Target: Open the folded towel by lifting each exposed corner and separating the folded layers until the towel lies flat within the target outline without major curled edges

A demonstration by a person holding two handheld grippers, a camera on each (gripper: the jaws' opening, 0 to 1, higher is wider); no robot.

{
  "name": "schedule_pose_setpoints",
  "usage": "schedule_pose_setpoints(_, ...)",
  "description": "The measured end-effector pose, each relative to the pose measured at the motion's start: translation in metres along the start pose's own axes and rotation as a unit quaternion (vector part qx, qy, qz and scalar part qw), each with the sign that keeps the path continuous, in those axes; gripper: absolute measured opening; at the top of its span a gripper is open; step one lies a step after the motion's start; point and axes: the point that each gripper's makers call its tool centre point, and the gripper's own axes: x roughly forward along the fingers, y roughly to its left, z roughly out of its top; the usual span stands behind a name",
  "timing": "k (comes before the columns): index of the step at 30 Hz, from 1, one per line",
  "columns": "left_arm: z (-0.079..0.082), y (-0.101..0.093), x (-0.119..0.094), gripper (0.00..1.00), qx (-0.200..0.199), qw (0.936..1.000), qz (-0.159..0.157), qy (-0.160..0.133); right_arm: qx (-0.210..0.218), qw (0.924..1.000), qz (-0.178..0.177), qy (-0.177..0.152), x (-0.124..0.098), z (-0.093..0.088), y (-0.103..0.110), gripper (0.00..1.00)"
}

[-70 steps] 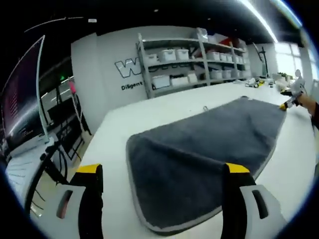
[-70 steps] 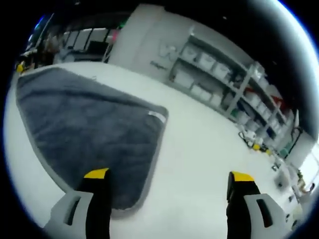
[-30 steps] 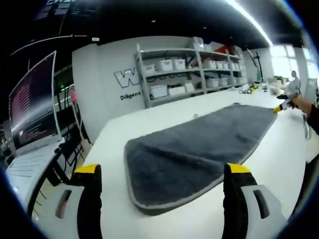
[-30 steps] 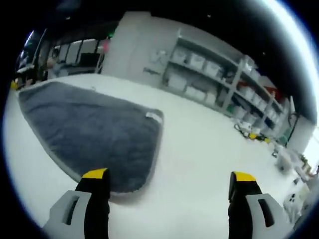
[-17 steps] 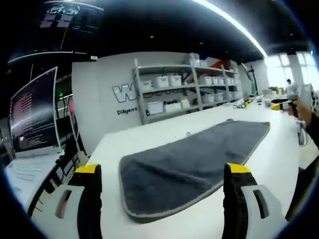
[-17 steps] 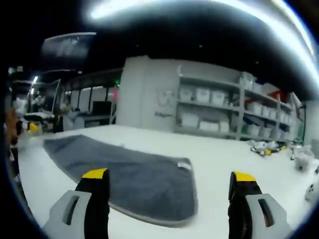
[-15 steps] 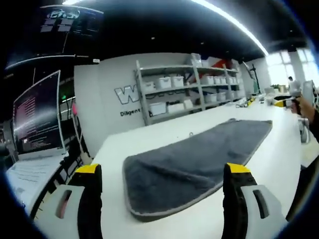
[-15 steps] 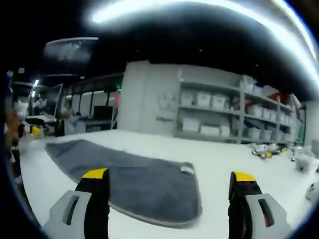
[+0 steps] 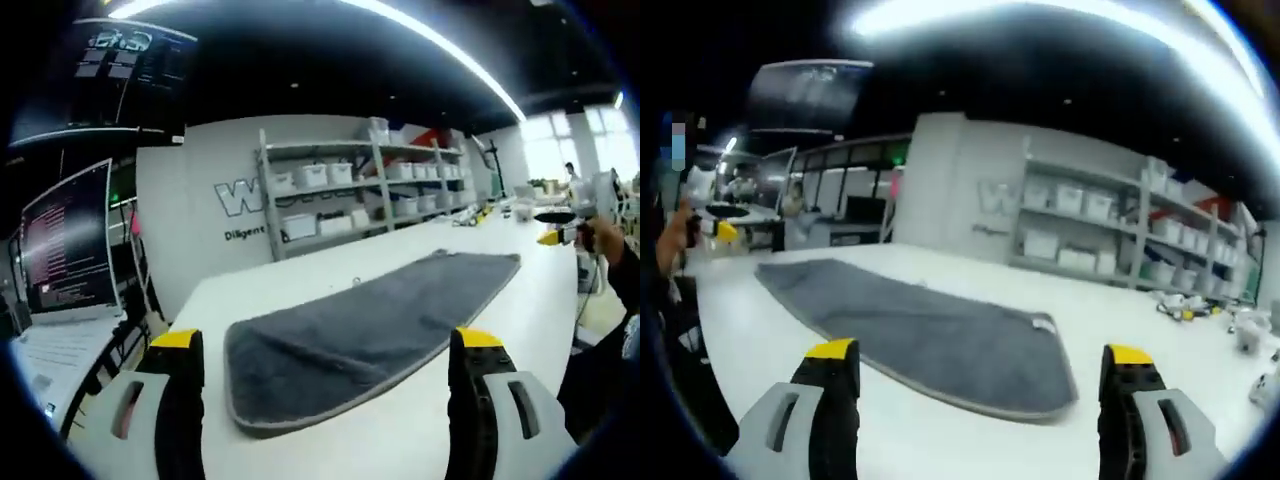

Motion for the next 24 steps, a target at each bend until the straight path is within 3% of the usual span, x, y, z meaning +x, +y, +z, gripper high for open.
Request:
schedule_pose_setpoints(7, 0.001, -0.004, 0.001, 1.00, -0.008, 0.9999, -0.010, 0.001, 0.006, 0.9999, 0.002, 0.011, -0.003, -0.003, -0.009, 1.00)
schedule_pose_setpoints(24, -0.006, -0.004, -0.002, 1.00, -0.006, 0.9999, -0.013, 0.005, -0.001, 0.9999, 0.011, 0.011, -0.003, 0.005, 0.003, 1.00)
